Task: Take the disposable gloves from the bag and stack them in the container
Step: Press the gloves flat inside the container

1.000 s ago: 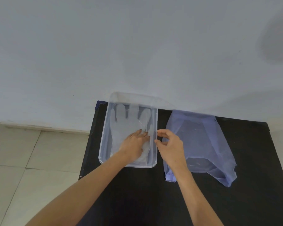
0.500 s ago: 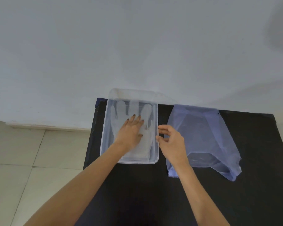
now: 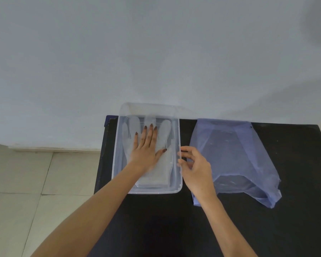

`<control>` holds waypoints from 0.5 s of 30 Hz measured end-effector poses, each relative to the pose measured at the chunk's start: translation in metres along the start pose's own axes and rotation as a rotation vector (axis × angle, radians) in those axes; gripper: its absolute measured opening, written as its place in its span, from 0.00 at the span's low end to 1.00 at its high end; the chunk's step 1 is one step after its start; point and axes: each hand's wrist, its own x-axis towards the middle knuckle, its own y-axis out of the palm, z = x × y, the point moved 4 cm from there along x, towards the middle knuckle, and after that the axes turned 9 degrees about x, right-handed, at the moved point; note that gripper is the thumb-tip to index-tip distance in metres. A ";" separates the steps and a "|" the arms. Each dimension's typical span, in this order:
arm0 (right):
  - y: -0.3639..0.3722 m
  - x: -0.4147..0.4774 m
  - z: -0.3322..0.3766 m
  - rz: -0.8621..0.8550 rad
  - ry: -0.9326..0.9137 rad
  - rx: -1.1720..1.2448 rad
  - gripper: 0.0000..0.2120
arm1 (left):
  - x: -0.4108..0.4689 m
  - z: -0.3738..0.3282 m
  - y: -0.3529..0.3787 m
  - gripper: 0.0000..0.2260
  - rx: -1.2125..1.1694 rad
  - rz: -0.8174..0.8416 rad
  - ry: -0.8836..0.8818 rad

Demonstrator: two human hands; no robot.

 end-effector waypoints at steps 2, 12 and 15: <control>0.001 -0.001 0.000 0.007 -0.002 0.000 0.14 | 0.000 0.000 0.004 0.35 0.001 0.013 -0.006; 0.004 0.001 0.004 0.023 -0.020 -0.024 0.13 | -0.007 -0.013 0.012 0.35 0.072 0.031 0.110; 0.004 -0.001 0.004 0.025 -0.020 -0.033 0.13 | -0.009 -0.013 0.006 0.33 0.008 -0.016 0.078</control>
